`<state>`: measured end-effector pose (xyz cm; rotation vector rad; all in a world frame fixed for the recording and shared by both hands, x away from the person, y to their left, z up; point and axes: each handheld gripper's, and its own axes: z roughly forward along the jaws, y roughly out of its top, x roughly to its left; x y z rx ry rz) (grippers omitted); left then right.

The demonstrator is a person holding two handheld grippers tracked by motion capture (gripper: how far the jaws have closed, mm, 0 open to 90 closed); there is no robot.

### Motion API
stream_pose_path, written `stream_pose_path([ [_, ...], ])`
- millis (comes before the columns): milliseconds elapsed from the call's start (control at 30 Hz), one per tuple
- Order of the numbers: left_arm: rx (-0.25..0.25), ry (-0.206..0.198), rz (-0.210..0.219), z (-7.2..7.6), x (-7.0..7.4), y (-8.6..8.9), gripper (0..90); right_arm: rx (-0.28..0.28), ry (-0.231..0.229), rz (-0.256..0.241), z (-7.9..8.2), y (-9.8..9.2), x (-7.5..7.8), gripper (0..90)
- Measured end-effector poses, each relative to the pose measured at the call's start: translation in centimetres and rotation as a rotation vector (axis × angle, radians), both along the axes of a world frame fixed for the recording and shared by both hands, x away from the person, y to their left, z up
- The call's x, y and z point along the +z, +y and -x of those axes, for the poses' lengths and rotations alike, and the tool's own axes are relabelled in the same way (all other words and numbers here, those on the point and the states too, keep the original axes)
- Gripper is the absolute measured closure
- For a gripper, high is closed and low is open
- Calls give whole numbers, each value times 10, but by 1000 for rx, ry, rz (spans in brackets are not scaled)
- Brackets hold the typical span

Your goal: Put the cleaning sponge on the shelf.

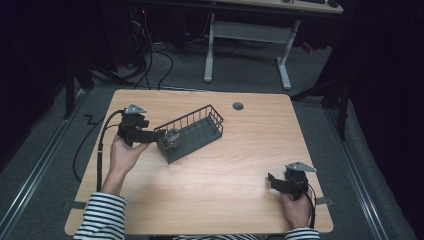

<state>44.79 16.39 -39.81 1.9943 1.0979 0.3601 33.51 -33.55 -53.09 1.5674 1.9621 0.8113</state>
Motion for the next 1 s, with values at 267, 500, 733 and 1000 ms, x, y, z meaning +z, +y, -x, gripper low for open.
stream_pose_path([
  [267,24,-18,19,11,2,17,243,0,1,0,0,0,0,219],
  [500,41,-25,22,20,0,31,242,0,1,0,0,0,0,220],
  [733,61,-26,28,29,-2,46,241,0,1,0,0,0,0,220],
  [1000,81,-31,43,39,-5,58,241,0,1,0,0,0,0,220],
])
